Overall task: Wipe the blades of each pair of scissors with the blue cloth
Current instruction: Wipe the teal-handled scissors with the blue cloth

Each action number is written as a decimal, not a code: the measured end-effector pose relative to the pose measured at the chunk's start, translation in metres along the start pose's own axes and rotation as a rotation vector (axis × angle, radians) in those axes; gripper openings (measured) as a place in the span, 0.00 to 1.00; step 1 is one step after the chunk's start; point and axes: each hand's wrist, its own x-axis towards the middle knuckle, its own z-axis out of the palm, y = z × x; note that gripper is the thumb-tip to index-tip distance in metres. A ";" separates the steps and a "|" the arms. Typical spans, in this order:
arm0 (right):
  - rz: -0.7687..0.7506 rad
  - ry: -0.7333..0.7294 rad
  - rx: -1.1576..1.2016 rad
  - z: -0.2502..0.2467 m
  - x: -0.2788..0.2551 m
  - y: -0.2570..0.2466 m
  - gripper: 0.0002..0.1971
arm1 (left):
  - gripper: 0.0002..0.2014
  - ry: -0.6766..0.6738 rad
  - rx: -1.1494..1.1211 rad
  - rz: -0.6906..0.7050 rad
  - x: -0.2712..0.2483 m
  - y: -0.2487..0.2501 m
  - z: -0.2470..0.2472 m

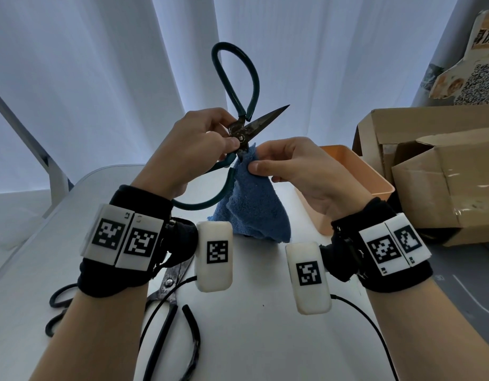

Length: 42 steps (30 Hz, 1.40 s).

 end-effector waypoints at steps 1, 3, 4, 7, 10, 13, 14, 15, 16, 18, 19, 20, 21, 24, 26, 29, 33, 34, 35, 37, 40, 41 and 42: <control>0.005 -0.006 -0.016 0.000 0.000 0.000 0.06 | 0.08 0.001 0.004 0.003 0.000 0.000 0.000; 0.010 0.004 -0.035 0.001 0.001 0.000 0.04 | 0.08 0.001 0.004 0.004 0.000 0.000 0.000; 0.014 0.013 -0.030 0.002 0.001 0.000 0.02 | 0.08 -0.001 0.001 0.003 0.000 0.001 0.000; 0.011 0.057 -0.019 0.005 0.002 0.001 0.08 | 0.08 -0.013 -0.007 0.007 0.000 0.001 0.001; 0.013 0.047 -0.046 0.006 0.001 0.000 0.05 | 0.08 -0.013 0.000 0.003 0.000 0.001 0.001; 0.012 0.037 -0.086 0.003 -0.001 -0.003 0.08 | 0.08 -0.007 0.002 -0.012 0.000 -0.001 -0.002; 0.009 0.057 -0.095 0.001 0.000 -0.002 0.10 | 0.08 -0.008 0.000 -0.015 0.000 -0.001 -0.003; 0.007 0.090 -0.091 -0.001 0.000 -0.001 0.11 | 0.08 -0.009 0.000 -0.015 0.000 -0.001 -0.004; 0.005 0.129 -0.075 -0.002 0.000 0.000 0.12 | 0.08 -0.010 0.000 -0.015 0.000 0.000 -0.004; 0.003 0.209 -0.017 -0.006 0.002 0.001 0.13 | 0.08 -0.011 -0.005 -0.016 -0.001 0.000 -0.004; 0.000 0.238 0.016 -0.007 0.002 0.002 0.14 | 0.08 -0.008 -0.008 -0.018 -0.001 0.001 -0.005; -0.005 0.254 0.051 -0.008 0.003 0.002 0.14 | 0.08 -0.004 -0.007 -0.021 -0.001 0.001 -0.005; -0.012 0.260 0.084 -0.009 0.003 0.002 0.15 | 0.08 0.000 -0.005 -0.024 -0.001 0.001 -0.006; -0.048 0.212 0.151 -0.010 0.002 0.000 0.16 | 0.08 0.017 -0.011 -0.033 -0.002 0.001 -0.007; -0.057 0.160 0.160 -0.009 -0.001 -0.002 0.14 | 0.08 0.031 -0.024 -0.039 -0.002 0.001 -0.008; -0.027 0.069 0.130 -0.007 -0.004 -0.006 0.12 | 0.08 0.050 -0.036 -0.047 -0.001 0.000 -0.007; 0.002 -0.028 0.122 -0.002 -0.002 -0.003 0.12 | 0.08 0.041 -0.048 -0.046 -0.001 0.000 -0.006; -0.002 -0.046 0.108 -0.001 -0.002 -0.002 0.10 | 0.08 0.040 -0.049 -0.044 -0.001 0.001 -0.005; -0.003 -0.058 0.113 -0.001 -0.002 -0.002 0.07 | 0.08 0.040 -0.050 -0.040 0.000 0.001 -0.004; 0.004 -0.055 0.168 -0.002 -0.001 -0.002 0.07 | 0.08 0.038 -0.052 -0.032 0.000 0.001 -0.002; 0.009 -0.021 0.235 0.000 0.000 -0.002 0.11 | 0.09 0.030 -0.044 -0.021 0.000 0.003 0.002; 0.006 -0.001 0.252 0.001 0.000 -0.001 0.11 | 0.09 0.027 -0.042 -0.019 -0.001 0.003 0.003; 0.002 0.018 0.262 0.003 0.001 0.001 0.11 | 0.09 0.023 -0.040 -0.018 -0.001 0.004 0.004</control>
